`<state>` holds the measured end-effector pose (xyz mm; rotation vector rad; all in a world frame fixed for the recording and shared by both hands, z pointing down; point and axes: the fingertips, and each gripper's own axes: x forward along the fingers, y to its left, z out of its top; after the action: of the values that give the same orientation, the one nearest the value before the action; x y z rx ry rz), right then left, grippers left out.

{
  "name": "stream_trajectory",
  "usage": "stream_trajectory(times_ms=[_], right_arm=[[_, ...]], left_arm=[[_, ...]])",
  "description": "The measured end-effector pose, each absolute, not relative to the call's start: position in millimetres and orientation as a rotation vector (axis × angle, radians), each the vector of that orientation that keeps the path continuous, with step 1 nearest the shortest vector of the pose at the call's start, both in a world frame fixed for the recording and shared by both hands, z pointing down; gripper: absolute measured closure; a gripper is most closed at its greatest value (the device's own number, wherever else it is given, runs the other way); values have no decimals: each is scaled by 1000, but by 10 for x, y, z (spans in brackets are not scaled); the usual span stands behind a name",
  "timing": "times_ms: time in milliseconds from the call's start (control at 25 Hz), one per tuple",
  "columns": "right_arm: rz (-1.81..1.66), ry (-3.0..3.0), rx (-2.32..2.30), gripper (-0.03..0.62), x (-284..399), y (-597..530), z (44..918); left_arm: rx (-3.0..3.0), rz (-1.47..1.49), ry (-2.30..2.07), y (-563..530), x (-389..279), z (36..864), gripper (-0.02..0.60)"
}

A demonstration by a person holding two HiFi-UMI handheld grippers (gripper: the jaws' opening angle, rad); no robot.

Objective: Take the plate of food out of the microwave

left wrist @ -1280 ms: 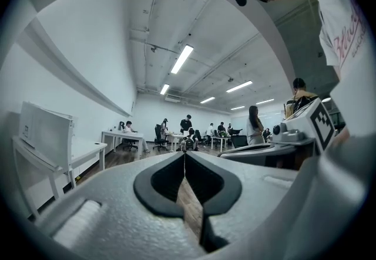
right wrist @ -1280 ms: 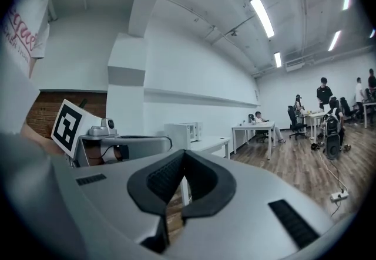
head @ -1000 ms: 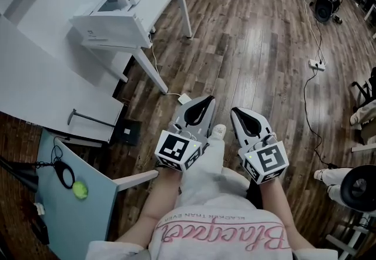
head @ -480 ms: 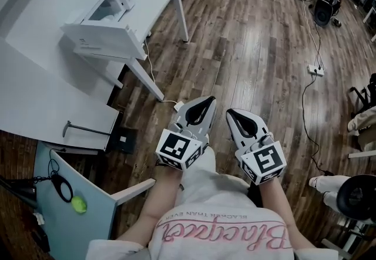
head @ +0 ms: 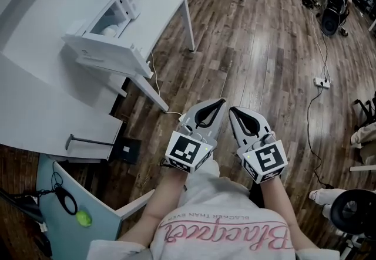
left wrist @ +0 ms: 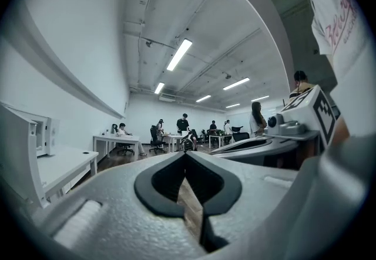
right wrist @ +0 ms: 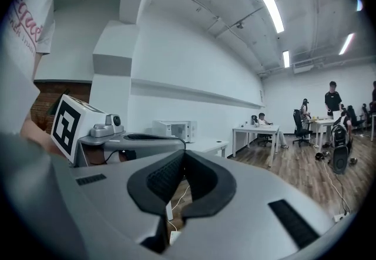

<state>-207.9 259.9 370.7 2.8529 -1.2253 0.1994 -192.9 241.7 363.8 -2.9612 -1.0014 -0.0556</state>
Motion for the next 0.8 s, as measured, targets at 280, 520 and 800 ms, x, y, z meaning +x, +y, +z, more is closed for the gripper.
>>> stream_trajectory(times_ms=[280, 520, 800], right_arm=[[228, -1203, 2859, 582, -1581, 2448, 3728], [225, -1177, 2858, 582, -1224, 2235, 3721], [221, -1164, 2843, 582, -912, 2037, 3713]], left_arm=[[-2962, -134, -1029, 2230, -1427, 3724, 577], [-2947, -142, -1096, 2070, -1078, 3739, 577], [-2966, -136, -1106, 1858, -803, 3777, 577]])
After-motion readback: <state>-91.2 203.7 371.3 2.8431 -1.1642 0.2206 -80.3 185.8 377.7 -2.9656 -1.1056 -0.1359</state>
